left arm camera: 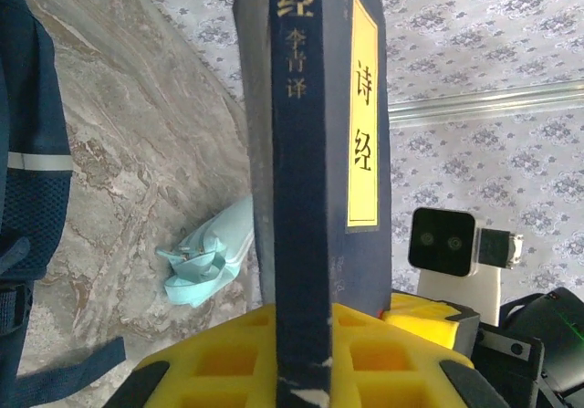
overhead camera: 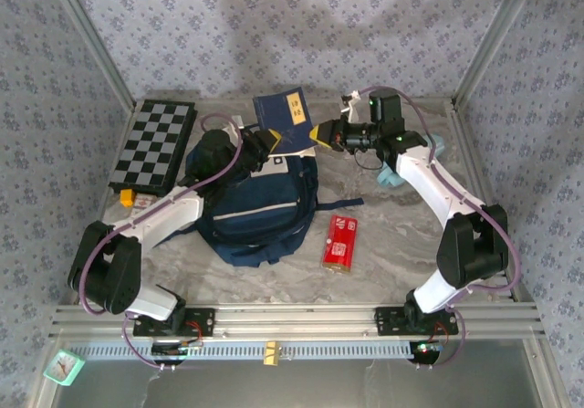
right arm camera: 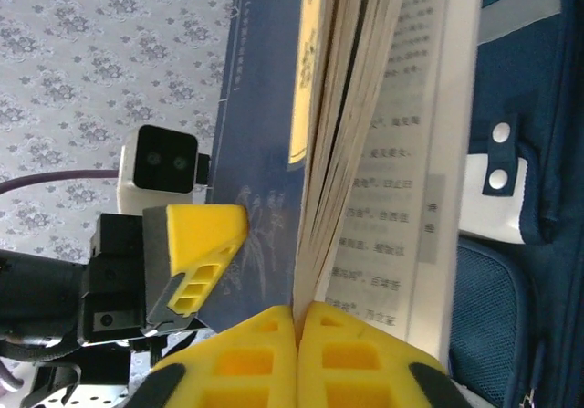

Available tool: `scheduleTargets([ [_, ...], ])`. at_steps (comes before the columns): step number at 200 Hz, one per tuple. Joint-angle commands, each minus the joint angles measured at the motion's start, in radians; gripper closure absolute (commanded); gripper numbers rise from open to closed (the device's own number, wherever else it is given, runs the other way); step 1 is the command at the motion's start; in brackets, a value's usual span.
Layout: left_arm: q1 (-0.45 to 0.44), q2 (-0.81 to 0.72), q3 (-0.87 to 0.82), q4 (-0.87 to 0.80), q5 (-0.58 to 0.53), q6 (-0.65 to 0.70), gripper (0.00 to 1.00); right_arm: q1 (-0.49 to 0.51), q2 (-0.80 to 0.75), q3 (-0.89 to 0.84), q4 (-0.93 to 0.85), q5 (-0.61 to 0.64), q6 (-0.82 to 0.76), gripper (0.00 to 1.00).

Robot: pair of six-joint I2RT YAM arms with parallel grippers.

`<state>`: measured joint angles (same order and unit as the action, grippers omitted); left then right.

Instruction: Pack the student bag

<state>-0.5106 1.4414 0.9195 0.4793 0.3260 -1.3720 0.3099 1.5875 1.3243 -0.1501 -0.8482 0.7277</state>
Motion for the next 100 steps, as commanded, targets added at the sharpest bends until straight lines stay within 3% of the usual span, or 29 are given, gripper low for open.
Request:
scheduleTargets([
  [1,-0.008,-0.036,0.048,0.110,0.038,-0.002,1.00,0.002,-0.022,-0.056,-0.018,0.009,-0.014,0.77],
  [22,-0.019,-0.030,0.072,0.117,0.052,0.003,1.00,-0.009,-0.039,-0.096,0.017,0.009,0.054,0.40],
  [39,-0.032,-0.023,0.090,0.118,0.052,0.019,1.00,-0.003,-0.040,-0.119,0.051,0.006,0.127,0.23],
  [60,-0.057,-0.004,0.134,0.069,0.048,0.051,1.00,0.013,-0.021,-0.164,0.208,-0.053,0.263,0.17],
  [100,-0.062,-0.004,0.146,-0.023,0.014,0.103,1.00,0.001,-0.060,-0.199,0.418,-0.089,0.428,0.18],
])
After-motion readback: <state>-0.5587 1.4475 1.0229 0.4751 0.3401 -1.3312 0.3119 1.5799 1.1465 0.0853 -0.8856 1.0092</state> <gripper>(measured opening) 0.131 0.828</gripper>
